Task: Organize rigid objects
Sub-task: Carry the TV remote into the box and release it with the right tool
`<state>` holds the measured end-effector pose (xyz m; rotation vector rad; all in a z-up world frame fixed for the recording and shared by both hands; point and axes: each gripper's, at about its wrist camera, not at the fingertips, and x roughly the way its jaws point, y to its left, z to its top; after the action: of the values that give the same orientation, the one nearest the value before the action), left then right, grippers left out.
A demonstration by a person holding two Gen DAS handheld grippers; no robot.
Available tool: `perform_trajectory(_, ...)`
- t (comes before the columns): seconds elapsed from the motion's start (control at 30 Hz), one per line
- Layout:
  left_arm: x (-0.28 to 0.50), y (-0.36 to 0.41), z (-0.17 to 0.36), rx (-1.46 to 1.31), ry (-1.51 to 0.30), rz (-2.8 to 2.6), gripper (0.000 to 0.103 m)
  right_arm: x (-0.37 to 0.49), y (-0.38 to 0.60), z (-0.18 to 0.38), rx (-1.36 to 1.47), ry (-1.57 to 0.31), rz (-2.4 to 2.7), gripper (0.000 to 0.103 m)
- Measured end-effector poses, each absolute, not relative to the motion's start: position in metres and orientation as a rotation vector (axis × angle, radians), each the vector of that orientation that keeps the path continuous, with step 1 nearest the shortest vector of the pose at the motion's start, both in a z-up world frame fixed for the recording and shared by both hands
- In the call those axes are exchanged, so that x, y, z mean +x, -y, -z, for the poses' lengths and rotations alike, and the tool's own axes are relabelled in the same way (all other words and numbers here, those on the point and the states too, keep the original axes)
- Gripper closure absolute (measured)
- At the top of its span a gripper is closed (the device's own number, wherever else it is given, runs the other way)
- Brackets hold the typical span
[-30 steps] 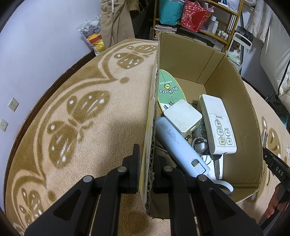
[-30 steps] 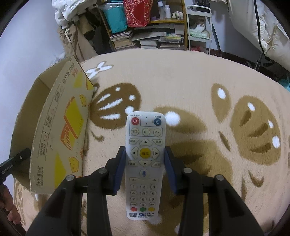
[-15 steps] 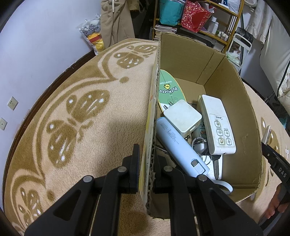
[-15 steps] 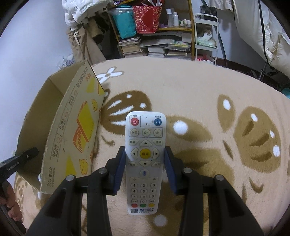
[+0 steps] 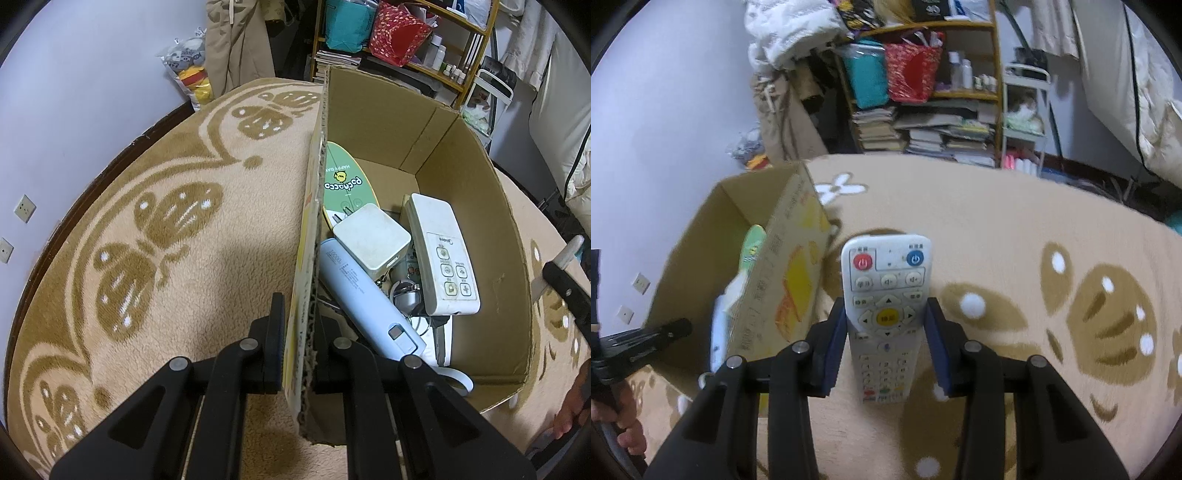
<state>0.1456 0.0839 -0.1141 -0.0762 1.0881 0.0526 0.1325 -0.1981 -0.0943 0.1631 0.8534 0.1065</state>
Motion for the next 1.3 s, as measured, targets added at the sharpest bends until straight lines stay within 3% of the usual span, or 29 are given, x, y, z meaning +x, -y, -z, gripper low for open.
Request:
perform_trajectory(0.77,0.145,-0.084,0.115,-0.079,-1.089,-0.052,0.093,0.133,0.127,-0.013,0.112,-0.757,-0.334,0.06)
perform_trajectory(1.3,0.146,-0.084,0.115,-0.082,-1.089,-0.05,0.093,0.145,0.087,0.052,0.096,-0.962,-0.385,0.059)
